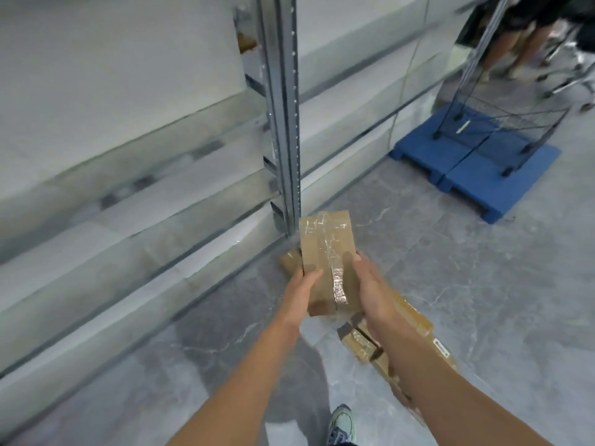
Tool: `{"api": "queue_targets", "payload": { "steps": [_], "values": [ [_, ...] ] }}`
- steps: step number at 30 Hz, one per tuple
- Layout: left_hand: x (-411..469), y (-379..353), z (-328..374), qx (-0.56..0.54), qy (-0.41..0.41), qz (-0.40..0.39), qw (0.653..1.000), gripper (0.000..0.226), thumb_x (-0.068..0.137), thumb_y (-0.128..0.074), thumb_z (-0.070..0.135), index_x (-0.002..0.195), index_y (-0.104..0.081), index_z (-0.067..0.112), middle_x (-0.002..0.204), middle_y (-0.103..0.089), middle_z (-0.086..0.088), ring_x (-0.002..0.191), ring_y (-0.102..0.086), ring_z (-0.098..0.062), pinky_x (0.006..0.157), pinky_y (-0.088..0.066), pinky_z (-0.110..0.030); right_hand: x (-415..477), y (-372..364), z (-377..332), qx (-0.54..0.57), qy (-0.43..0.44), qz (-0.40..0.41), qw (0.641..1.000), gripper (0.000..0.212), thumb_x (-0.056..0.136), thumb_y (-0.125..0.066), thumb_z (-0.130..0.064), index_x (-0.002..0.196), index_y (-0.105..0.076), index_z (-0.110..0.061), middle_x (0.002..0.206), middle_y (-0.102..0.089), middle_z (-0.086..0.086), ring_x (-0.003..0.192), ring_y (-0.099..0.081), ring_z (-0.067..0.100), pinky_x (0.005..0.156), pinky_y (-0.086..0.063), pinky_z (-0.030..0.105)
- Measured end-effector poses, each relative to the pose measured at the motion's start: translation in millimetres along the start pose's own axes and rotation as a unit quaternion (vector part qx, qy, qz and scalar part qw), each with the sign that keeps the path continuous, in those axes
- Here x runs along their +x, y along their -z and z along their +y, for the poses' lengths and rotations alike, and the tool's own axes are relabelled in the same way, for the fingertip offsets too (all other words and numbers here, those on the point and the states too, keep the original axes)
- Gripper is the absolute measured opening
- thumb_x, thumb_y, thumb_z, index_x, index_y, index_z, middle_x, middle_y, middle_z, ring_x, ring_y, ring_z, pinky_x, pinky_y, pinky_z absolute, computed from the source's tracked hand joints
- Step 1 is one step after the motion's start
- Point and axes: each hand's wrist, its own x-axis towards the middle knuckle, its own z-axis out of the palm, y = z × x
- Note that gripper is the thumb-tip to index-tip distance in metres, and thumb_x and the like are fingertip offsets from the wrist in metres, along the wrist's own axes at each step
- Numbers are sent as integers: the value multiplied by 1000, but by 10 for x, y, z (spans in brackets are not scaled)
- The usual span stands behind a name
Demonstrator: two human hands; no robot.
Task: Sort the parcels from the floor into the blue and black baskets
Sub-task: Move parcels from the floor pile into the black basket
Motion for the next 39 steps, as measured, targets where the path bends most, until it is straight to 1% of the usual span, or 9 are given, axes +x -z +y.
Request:
{"api": "queue_targets", "payload": {
  "steps": [3,5,9,15,27,29,32,36,39],
  "values": [
    [-305,553,112,-41,-31,36,998,27,108,-50,34,133,-61,35,121,-74,13,98,-72,1,75,-55,-17,-210,-561,-248,-12,44,-39,998,51,108,-43,-54,155,-46,-36,153,-53,-8,140,-50,17,112,-40,38],
    [-535,952,140,-59,-50,60,995,30,108,-48,34,136,-59,36,122,-74,14,102,-72,0,77,-55,-18,-344,-987,-326,-34,53,-67,996,50,110,-43,-50,157,-45,-32,154,-51,-10,140,-48,15,106,-37,33],
    [-1001,1812,89,-91,-69,124,986,29,105,-51,37,133,-60,38,115,-75,17,96,-72,4,77,-55,-23,-626,-1858,-278,-72,80,-157,982,67,91,-49,-82,150,-48,-49,154,-53,-17,143,-49,14,120,-37,51],
    [-1778,3085,-229,-136,-93,193,967,27,107,-50,31,132,-60,32,118,-74,11,91,-72,5,68,-55,-15,-1376,-3221,-231,-110,107,-252,955,38,109,-41,-50,136,-63,-36,135,-69,-11,128,-62,9,113,-45,42],
    [-3058,4851,-1216,-235,-101,372,892,26,107,-51,25,131,-60,31,117,-72,11,85,-71,9,66,-56,-15,-2407,-5411,437,-229,115,-431,865,80,81,-45,-86,147,-54,-41,145,-63,-10,133,-60,14,115,-45,55],
    [-3168,5070,-1401,-257,-98,402,873,25,108,-50,24,131,-59,30,115,-71,12,82,-69,13,67,-55,-13,-2595,-5723,527,-250,106,-455,848,71,87,-45,-82,143,-57,-40,142,-65,-8,130,-62,16,112,-48,55],
    [-3345,5371,-1638,-277,-90,443,848,25,108,-49,28,130,-57,38,115,-70,17,82,-67,16,66,-51,-10,-2782,-6167,691,-264,94,-493,824,40,110,-39,-54,137,-61,-34,132,-70,-5,121,-66,16,109,-50,52],
    [-3502,5781,-1861,-321,-69,489,808,30,109,-48,25,136,-55,36,113,-69,19,81,-67,17,66,-52,-10,-2902,-6818,950,-292,77,-545,782,36,112,-38,-47,135,-62,-34,128,-72,-5,119,-67,17,110,-50,51],
    [-3550,6113,-1975,-338,-55,524,780,32,108,-49,33,138,-55,42,119,-70,22,93,-67,14,82,-53,-22,-2963,-7294,1108,-302,60,-586,749,42,107,-39,-53,140,-59,-36,134,-69,-7,125,-64,16,112,-48,50]
  ]
}}
